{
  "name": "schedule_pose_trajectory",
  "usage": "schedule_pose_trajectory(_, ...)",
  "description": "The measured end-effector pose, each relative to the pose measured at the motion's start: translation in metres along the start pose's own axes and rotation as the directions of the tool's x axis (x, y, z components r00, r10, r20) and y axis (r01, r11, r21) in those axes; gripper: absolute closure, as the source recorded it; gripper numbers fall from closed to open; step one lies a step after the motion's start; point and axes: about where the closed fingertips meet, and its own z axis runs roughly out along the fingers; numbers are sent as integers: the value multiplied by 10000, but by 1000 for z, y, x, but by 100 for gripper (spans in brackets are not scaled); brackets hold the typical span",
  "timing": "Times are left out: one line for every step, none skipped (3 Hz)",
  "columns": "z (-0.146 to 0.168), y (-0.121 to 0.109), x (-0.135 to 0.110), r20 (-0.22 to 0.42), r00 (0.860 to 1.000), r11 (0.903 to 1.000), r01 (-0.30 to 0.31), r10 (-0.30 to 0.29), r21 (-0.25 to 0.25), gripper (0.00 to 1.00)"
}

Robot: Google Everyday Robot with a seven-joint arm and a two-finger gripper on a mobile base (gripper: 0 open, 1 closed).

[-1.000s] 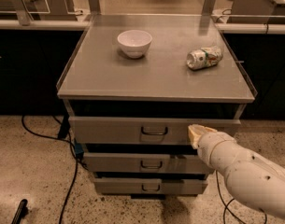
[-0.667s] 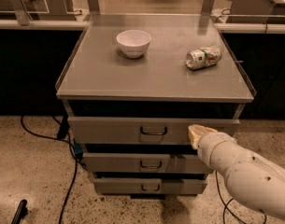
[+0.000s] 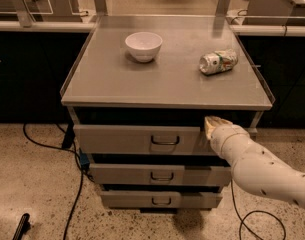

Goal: Open top drawer

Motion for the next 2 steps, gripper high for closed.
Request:
schedule_pose_trajectory(1, 1, -1, 15, 10000, 10000, 21, -21, -16, 100)
schedule_pose_trajectory(13, 5, -9, -1, 10000, 9999, -46, 46, -127, 100)
